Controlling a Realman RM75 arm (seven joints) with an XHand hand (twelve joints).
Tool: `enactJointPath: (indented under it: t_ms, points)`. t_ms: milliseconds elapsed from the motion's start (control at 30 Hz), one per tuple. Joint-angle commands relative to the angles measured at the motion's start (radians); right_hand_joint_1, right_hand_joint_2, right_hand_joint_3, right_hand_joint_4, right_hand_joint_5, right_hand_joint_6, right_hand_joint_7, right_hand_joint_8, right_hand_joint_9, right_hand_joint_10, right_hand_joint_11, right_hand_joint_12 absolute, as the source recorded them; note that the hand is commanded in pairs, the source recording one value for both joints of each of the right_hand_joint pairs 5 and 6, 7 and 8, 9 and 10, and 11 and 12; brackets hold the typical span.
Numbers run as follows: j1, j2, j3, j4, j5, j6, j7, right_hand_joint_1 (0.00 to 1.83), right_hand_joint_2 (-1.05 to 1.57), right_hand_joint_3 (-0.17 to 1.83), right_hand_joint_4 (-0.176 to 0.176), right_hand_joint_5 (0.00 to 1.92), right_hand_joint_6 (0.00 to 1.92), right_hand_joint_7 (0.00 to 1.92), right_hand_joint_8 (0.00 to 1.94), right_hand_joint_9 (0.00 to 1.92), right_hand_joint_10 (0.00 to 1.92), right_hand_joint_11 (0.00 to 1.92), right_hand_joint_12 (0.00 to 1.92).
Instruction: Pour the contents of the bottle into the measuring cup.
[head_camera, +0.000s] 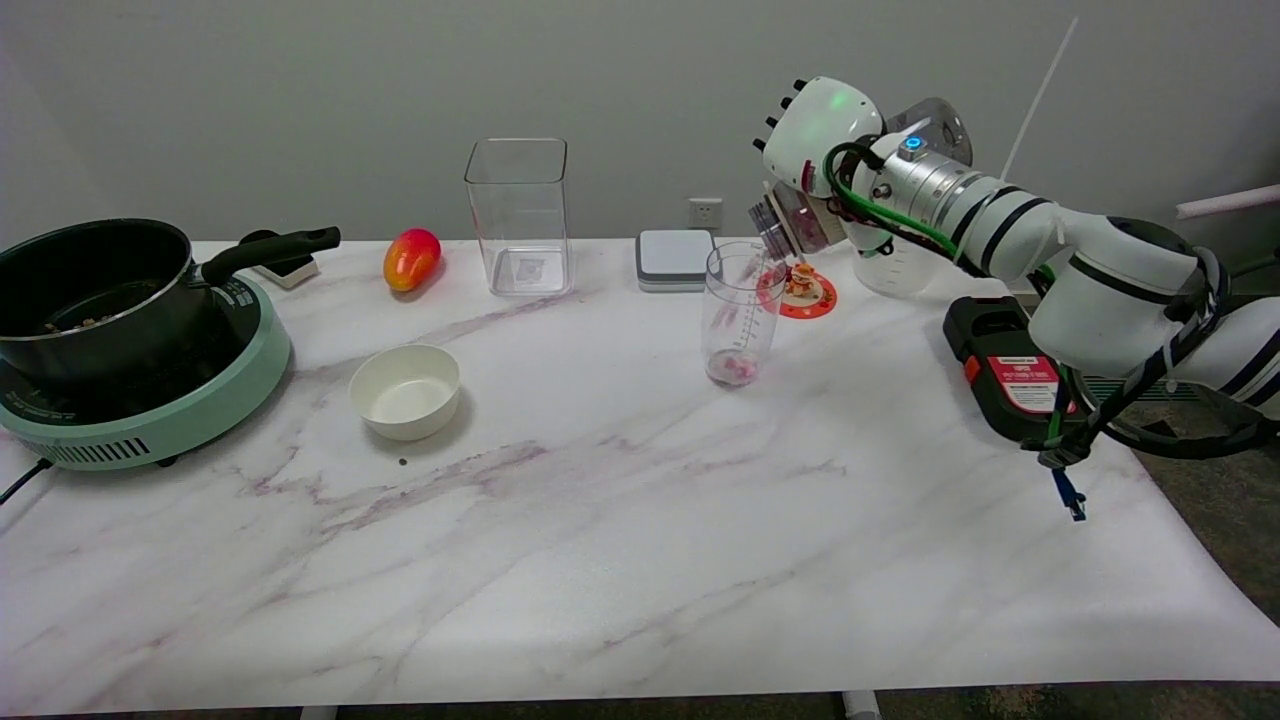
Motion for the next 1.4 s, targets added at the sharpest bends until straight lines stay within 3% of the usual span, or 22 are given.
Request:
enactJointPath:
  t_ms: [33, 500, 800, 1400]
  points:
    - [-0.003, -0.004, 0.004, 0.019, -0.021, 0.02, -0.025, 1.27, 0.98, 0.51, 0.0, 1.45, 1.45, 1.56, 1.56, 1.44, 1.44, 1.16, 1.16]
    - [-0.006, 0.0, 0.004, 0.014, -0.047, 0.036, -0.041, 1.27, 1.01, 0.49, 0.0, 1.45, 1.45, 1.56, 1.56, 1.46, 1.46, 1.18, 1.18]
    - [-0.081, 0.008, 0.065, 0.039, -0.13, 0.048, -0.044, 1.21, 1.18, 0.44, 0.0, 1.49, 1.49, 1.61, 1.61, 1.51, 1.51, 1.21, 1.21]
    - [-0.089, 0.015, 0.09, 0.038, -0.12, 0.1, -0.054, 1.19, 1.22, 0.42, 0.0, 1.49, 1.49, 1.61, 1.61, 1.5, 1.5, 1.21, 1.21]
